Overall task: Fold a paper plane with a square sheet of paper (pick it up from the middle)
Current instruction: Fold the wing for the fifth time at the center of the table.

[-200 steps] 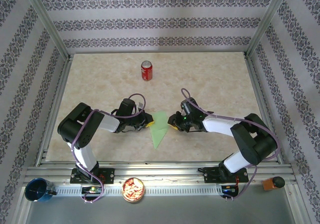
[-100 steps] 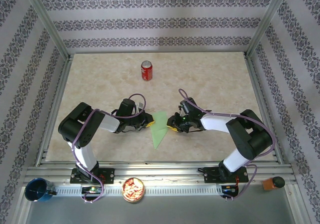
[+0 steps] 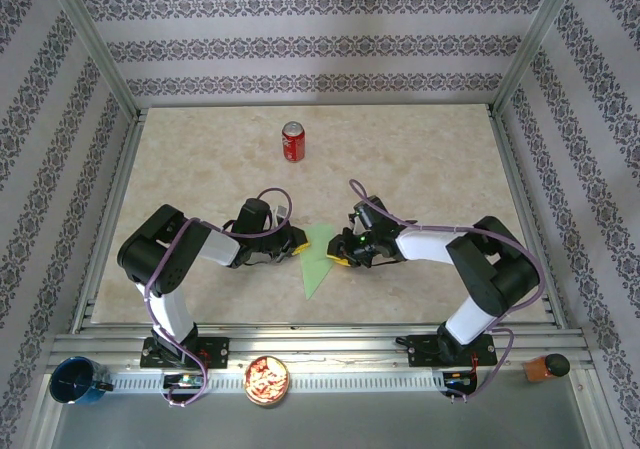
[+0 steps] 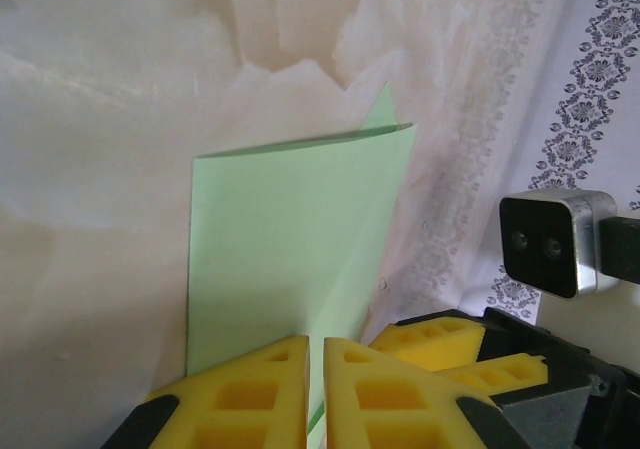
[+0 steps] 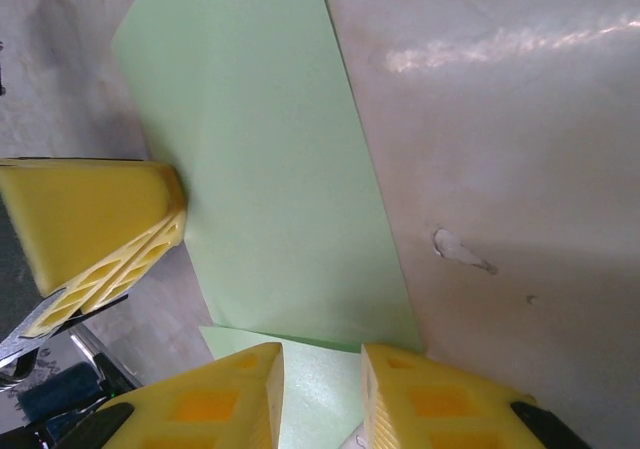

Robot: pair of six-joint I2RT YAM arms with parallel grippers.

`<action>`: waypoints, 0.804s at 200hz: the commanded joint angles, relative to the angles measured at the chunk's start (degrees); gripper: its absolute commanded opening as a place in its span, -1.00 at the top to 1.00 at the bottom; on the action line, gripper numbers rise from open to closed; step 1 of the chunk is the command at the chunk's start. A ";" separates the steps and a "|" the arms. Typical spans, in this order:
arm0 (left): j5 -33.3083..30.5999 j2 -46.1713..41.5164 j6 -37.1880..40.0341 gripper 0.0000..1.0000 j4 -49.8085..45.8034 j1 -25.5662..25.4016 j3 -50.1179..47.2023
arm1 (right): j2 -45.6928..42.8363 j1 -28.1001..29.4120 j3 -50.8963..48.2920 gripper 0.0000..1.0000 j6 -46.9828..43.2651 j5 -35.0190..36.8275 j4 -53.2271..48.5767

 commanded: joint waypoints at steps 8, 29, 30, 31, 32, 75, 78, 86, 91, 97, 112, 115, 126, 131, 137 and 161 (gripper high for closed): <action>0.73 2.77 -0.76 0.75 -0.04 -0.90 -1.29 | -3.45 0.36 -1.43 0.43 0.68 2.96 -1.58; 0.68 2.71 -0.69 0.75 0.05 -0.91 -1.37 | -5.73 1.42 -3.87 0.43 3.30 5.86 -1.14; 0.68 2.72 -0.70 0.75 0.05 -0.90 -1.36 | -5.82 1.47 -3.97 0.43 3.36 5.99 -1.14; 0.67 2.77 -0.65 0.75 0.00 -0.90 -1.36 | -5.87 1.59 -4.02 0.43 3.43 6.06 -1.14; 0.67 2.80 -0.63 0.75 -0.02 -0.90 -1.40 | -5.89 1.65 -4.09 0.43 3.46 6.23 -1.09; 0.66 2.79 -0.81 0.75 0.90 -0.90 -1.48 | -4.94 2.84 -5.22 0.43 5.64 6.53 1.75; 0.74 2.74 -0.80 0.75 0.92 -0.92 -1.52 | -4.80 2.90 -5.17 0.43 5.73 6.45 2.02; 0.76 2.78 -0.84 0.75 0.98 -0.90 -1.53 | -4.08 3.03 -4.67 0.43 5.81 6.23 2.20; 0.71 2.76 -0.82 0.75 1.01 -0.91 -1.46 | -3.63 3.17 -4.32 0.43 5.80 6.09 2.14; 0.76 2.75 -0.95 0.75 1.07 -0.93 -1.59 | -3.10 3.36 -3.93 0.43 5.99 5.97 2.19; 0.84 2.67 -0.92 0.75 1.11 -0.94 -1.55 | -1.78 3.89 -3.22 0.44 6.43 5.41 3.46; 0.88 2.72 -0.99 0.75 1.18 -0.95 -1.60 | -1.56 4.04 -3.01 0.44 6.40 5.35 3.58; 1.05 2.79 -1.02 0.75 1.37 -0.92 -1.54 | -0.77 4.64 -1.81 0.45 6.36 5.80 2.92; 1.08 2.74 -0.98 0.75 1.42 -0.91 -1.63 | -0.38 4.91 -1.39 0.45 6.40 6.01 2.78; 0.97 2.76 -1.10 0.75 1.57 -0.92 -1.65 | 0.02 5.20 -1.05 0.45 6.66 6.21 3.15; 1.11 2.59 -1.49 0.75 1.98 -0.90 -1.62 | 0.95 5.89 -0.82 0.46 8.43 6.26 5.94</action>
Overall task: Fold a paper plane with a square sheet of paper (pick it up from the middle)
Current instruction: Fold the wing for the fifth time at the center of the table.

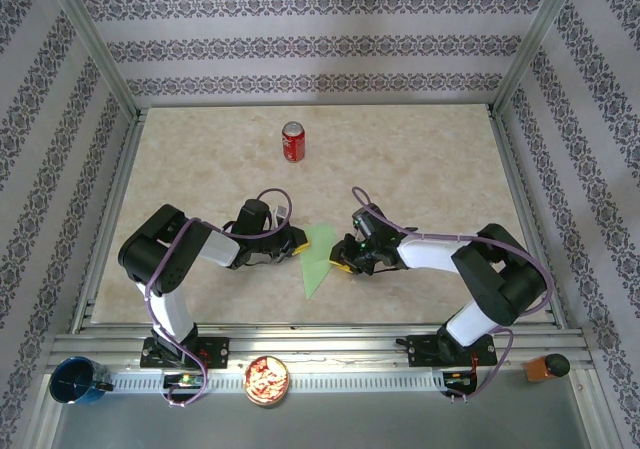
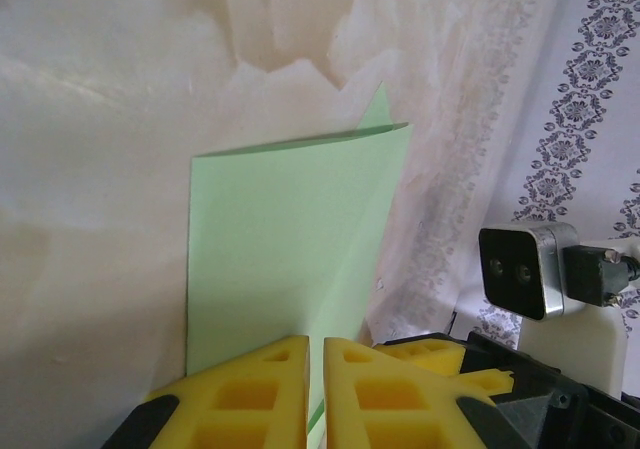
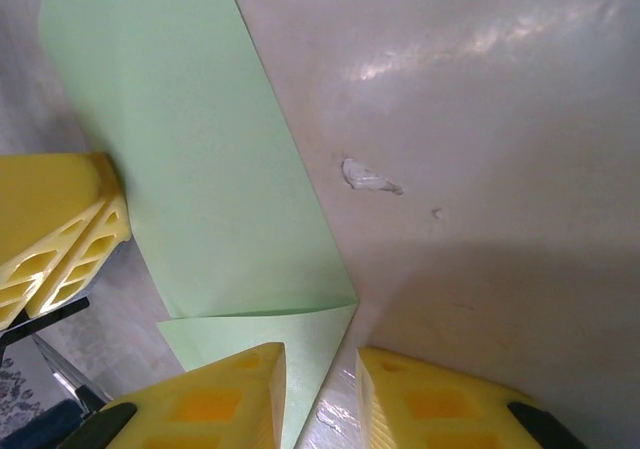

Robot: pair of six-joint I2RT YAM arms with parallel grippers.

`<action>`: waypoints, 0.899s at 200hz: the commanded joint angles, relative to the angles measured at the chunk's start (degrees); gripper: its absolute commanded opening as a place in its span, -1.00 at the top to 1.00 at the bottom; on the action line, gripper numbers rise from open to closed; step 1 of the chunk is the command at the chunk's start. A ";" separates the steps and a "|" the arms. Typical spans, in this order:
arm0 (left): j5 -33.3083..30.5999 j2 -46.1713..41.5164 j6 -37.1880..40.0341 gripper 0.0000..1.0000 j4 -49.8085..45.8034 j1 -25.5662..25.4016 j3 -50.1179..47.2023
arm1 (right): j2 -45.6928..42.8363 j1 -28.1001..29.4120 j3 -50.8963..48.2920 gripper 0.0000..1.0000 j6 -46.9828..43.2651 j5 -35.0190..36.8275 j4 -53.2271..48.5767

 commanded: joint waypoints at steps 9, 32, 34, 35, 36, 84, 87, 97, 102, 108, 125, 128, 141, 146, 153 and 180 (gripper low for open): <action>1.09 2.23 -0.98 0.75 0.21 -0.90 -1.17 | 3.17 2.62 1.90 0.47 2.69 1.14 7.01; 1.13 2.32 -0.84 0.75 0.06 -0.94 -1.17 | 2.57 2.80 2.18 0.47 3.63 1.56 8.03; 1.14 2.35 -0.86 0.75 0.16 -0.91 -1.15 | 2.56 2.80 2.11 0.47 3.76 1.63 8.22; 1.16 2.40 -0.88 0.75 0.16 -0.91 -1.13 | 2.56 2.80 2.10 0.47 3.85 1.65 8.26; 1.17 2.38 -0.85 0.75 0.17 -0.90 -1.17 | 2.56 2.80 2.09 0.48 3.93 1.67 8.33; 1.57 2.69 -1.20 0.76 0.96 -0.90 -1.14 | 1.89 2.71 2.53 0.48 4.81 2.62 7.03; 1.57 2.72 -1.31 0.76 0.96 -0.90 -1.13 | 2.00 2.71 2.53 0.48 4.85 2.52 7.13; 1.53 2.71 -1.43 0.75 1.20 -0.95 -1.20 | 2.33 2.78 2.76 0.47 4.98 2.23 7.04; 1.62 2.74 -1.54 0.75 1.31 -0.90 -1.12 | 2.38 2.81 2.86 0.47 4.98 2.15 7.12; 1.64 2.82 -1.53 0.75 1.39 -0.90 -1.16 | 2.38 2.81 2.88 0.47 4.98 2.20 7.24; 1.91 2.95 -1.79 0.75 1.81 -0.90 -1.18 | 2.22 2.82 2.95 0.47 5.16 2.30 7.30; 1.96 2.94 -1.92 0.76 1.88 -0.90 -1.14 | 2.21 2.80 2.97 0.48 5.24 2.29 7.33; 2.01 2.89 -1.93 0.75 1.93 -0.97 -1.19 | 1.95 2.88 3.14 0.50 5.27 2.37 7.11; 2.05 2.89 -1.95 0.76 1.93 -0.91 -1.16 | 1.78 2.94 3.23 0.50 5.18 2.55 6.84; 2.05 2.98 -1.95 0.76 2.05 -0.92 -1.20 | 1.68 2.98 3.32 0.50 5.01 2.85 6.37; 2.49 3.50 -2.50 0.76 3.10 -0.97 -1.13 | 1.78 2.71 2.99 0.47 4.98 3.25 5.98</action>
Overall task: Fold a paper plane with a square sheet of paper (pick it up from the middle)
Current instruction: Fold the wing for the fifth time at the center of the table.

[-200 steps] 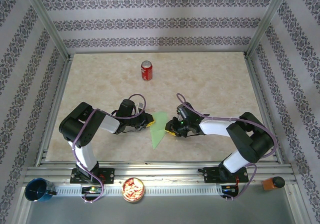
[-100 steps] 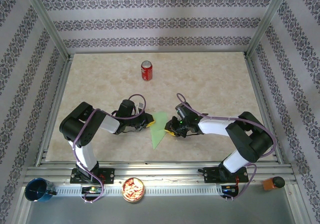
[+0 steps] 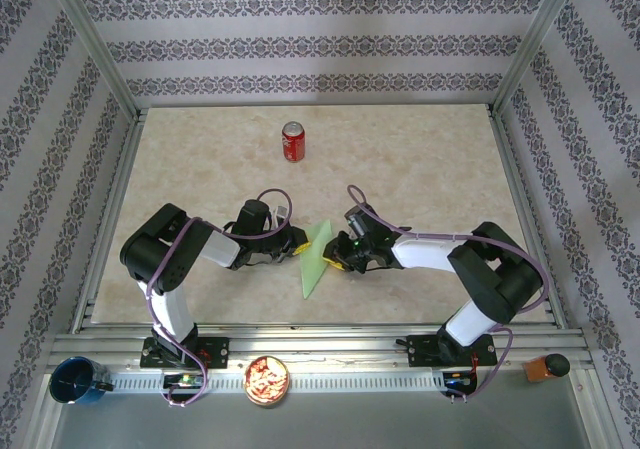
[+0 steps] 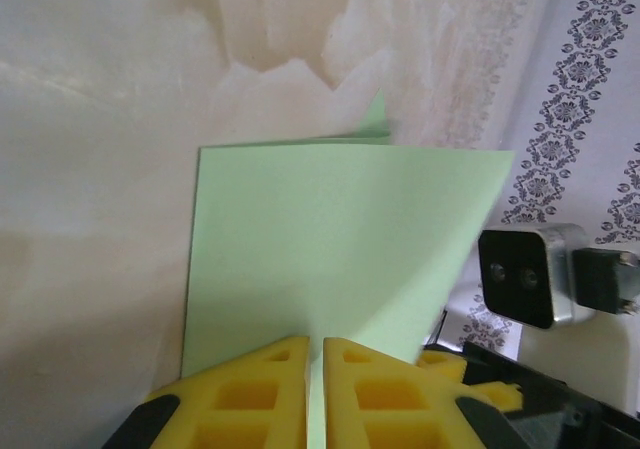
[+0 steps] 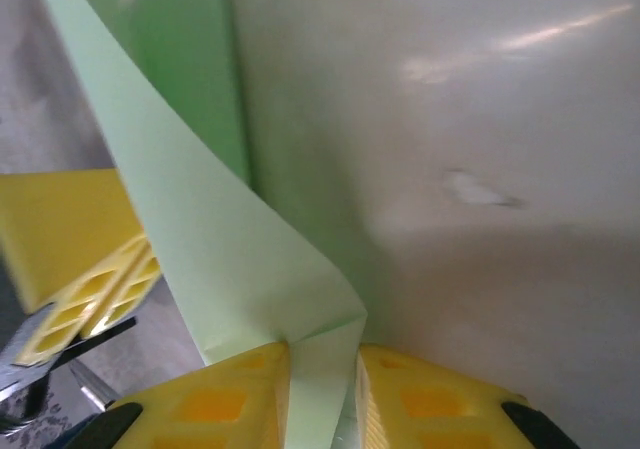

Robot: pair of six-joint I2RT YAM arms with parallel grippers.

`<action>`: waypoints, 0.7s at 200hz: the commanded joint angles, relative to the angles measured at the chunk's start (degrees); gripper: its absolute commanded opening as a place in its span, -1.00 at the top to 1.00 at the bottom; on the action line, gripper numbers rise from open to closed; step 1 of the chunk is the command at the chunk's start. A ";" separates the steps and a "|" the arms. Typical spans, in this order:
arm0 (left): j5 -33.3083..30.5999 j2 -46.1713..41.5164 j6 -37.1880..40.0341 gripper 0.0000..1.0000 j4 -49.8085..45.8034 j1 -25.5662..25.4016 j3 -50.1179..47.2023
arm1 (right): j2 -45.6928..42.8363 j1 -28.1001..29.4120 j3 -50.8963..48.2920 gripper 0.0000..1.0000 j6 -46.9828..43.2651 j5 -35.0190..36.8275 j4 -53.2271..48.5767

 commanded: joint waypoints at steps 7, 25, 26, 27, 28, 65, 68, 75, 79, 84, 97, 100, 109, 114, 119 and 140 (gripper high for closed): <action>2.03 2.92 -1.43 0.76 1.14 -0.88 -0.91 | 0.74 0.40 0.88 0.47 0.57 1.03 3.26; 2.31 3.58 -2.23 0.76 2.87 -0.88 -1.25 | 0.24 0.26 0.10 0.47 0.83 1.53 3.91; 2.34 3.61 -2.36 0.76 2.97 -0.88 -1.25 | 0.18 0.26 0.06 0.47 0.83 1.55 3.94; 2.31 3.63 -2.37 0.76 3.06 -0.88 -1.29 | 0.20 0.26 0.01 0.47 0.83 1.55 4.00; 2.29 3.63 -2.37 0.76 3.10 -0.92 -1.36 | 0.12 0.31 -0.02 0.47 0.83 1.60 4.03; 2.15 4.04 -2.56 0.76 3.41 -0.88 -1.38 | -1.82 -1.27 0.12 0.39 -2.10 0.56 4.94; 2.14 4.05 -2.55 0.76 3.41 -0.91 -1.41 | -1.97 -1.50 0.19 0.38 -2.41 0.47 4.94; 2.15 4.01 -2.57 0.76 3.41 -0.92 -1.34 | -2.27 -2.10 0.13 0.36 -3.19 0.21 5.06; 2.23 4.00 -2.61 0.76 3.41 -0.89 -1.29 | -2.40 -2.46 0.06 0.35 -3.69 0.03 5.26; 2.25 4.01 -2.56 0.77 3.41 -0.89 -1.31 | -2.55 -2.92 -0.05 0.34 -4.22 -0.15 5.45; 2.22 4.07 -2.51 0.77 3.47 -0.88 -1.34 | -3.03 -4.41 -0.29 0.30 -5.53 -0.87 5.99; 2.19 4.03 -2.52 0.77 3.49 -0.88 -1.34 | -3.12 -4.71 -0.39 0.29 -5.90 -1.04 6.27; 2.20 4.06 -2.56 0.77 3.45 -0.88 -1.38 | -3.23 -5.57 -0.58 0.24 -6.68 -1.61 7.21; 2.20 4.12 -2.49 0.77 3.50 -0.93 -1.40 | -3.10 -6.06 -0.62 0.21 -7.07 -2.09 7.82; 2.23 4.16 -2.60 0.77 3.57 -0.88 -1.34 | -2.79 -6.57 -0.58 0.19 -7.40 -2.97 8.72; 2.35 4.34 -2.86 0.77 4.06 -0.88 -1.44 | 0.05 -8.06 -0.79 0.17 -6.10 -7.94 15.08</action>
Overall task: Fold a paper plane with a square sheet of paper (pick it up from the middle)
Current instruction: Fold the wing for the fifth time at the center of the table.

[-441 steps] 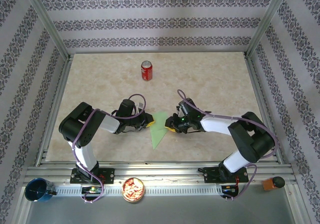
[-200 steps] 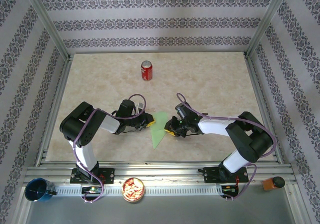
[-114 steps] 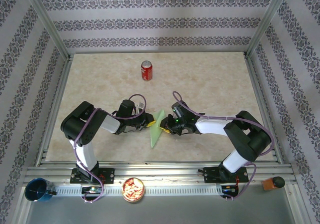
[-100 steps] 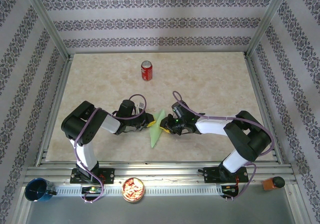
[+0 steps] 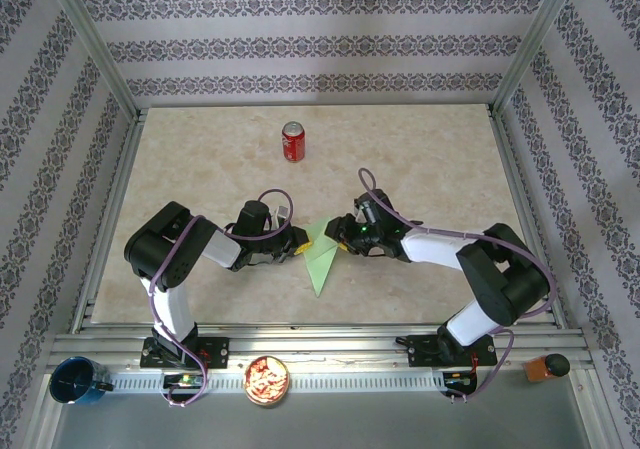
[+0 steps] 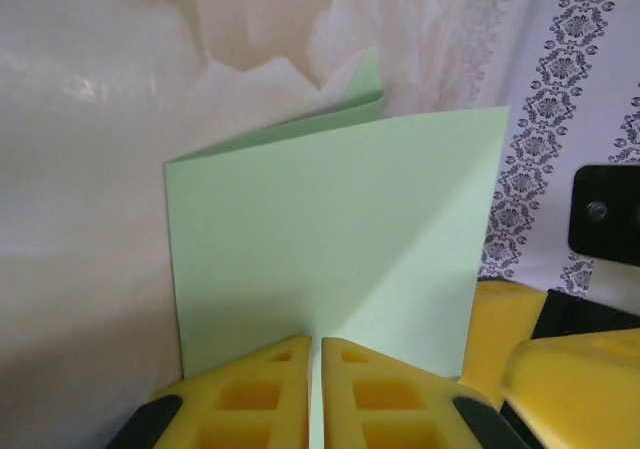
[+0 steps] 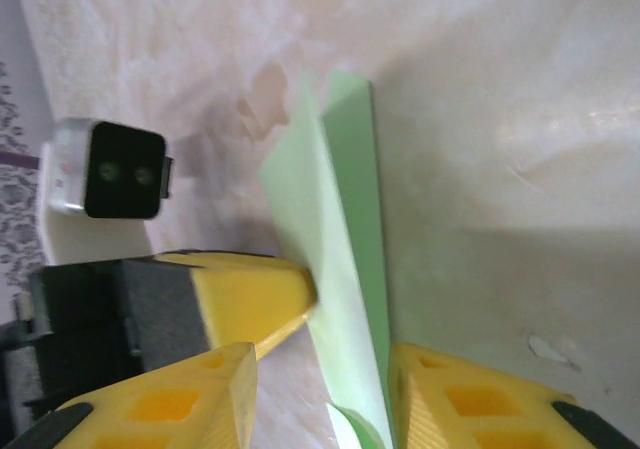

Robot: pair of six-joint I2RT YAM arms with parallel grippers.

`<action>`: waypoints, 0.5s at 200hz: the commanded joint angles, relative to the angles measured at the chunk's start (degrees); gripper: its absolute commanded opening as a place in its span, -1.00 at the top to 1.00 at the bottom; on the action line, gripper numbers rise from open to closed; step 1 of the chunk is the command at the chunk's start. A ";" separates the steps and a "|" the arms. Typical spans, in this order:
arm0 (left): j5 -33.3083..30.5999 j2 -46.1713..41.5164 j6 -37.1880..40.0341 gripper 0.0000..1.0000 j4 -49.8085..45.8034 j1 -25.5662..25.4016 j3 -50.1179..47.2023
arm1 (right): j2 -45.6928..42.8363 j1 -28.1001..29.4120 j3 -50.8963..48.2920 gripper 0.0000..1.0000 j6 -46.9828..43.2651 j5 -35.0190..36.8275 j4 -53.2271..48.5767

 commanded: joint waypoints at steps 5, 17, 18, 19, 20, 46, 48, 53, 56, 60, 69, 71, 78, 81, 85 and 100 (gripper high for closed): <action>1.11 2.62 -1.16 0.77 0.07 -0.88 -1.16 | 2.66 -1.46 -0.97 0.18 -0.29 -6.14 9.20; 1.02 2.55 -1.27 0.77 0.14 -0.94 -1.14 | 4.43 -1.62 -0.79 0.20 0.88 -8.71 12.22; 1.01 2.55 -1.27 0.77 0.14 -0.95 -1.17 | 4.56 -1.66 -0.76 0.20 0.94 -8.84 12.38; 1.00 2.51 -1.27 0.77 0.14 -0.91 -1.14 | 4.66 -1.68 -0.75 0.20 1.02 -8.96 12.46; 0.99 2.49 -1.31 0.77 0.14 -0.90 -1.13 | 4.76 -1.70 -0.74 0.20 1.05 -9.01 12.59; 1.16 1.93 -0.69 0.77 -0.48 -0.89 -1.07 | 5.98 -1.96 -0.71 0.29 -0.27 -8.70 11.50; 1.12 1.89 -0.66 0.77 -0.66 -0.88 -1.00 | 6.04 -2.01 -0.62 0.30 -0.57 -8.76 11.14; 1.18 1.78 -0.32 0.77 -1.08 -0.88 -0.89 | 6.16 -2.13 -0.41 0.33 -1.28 -8.92 10.29; 1.17 1.64 -0.17 0.77 -1.31 -0.88 -0.74 | 6.25 -2.29 -0.24 0.34 -1.69 -9.12 9.75; 1.26 1.57 0.17 0.77 -1.83 -0.90 -0.65 | 6.26 -2.47 -0.01 0.36 -2.27 -9.51 8.91; 1.33 1.17 0.91 0.77 -3.11 -0.89 -0.38 | 6.21 -2.96 0.47 0.41 -3.68 -10.09 6.73; 1.34 1.09 1.17 0.77 -3.47 -0.88 -0.34 | 6.12 -3.07 0.55 0.43 -3.95 -10.12 6.27; 1.14 0.74 1.67 0.77 -4.67 -0.93 -0.09 | 5.94 -3.38 0.70 0.49 -4.94 -10.27 5.07; 1.08 0.59 2.08 0.77 -5.00 -0.93 -0.03 | 5.92 -3.49 0.80 0.51 -5.43 -10.41 4.54; 0.99 0.45 2.45 0.77 -5.69 -0.88 0.14 | 5.77 -3.63 0.92 0.55 -6.01 -10.59 3.89; 1.33 -0.32 4.13 0.77 -7.97 -0.88 0.88 | 5.74 -4.23 1.60 0.63 -8.15 -11.53 1.56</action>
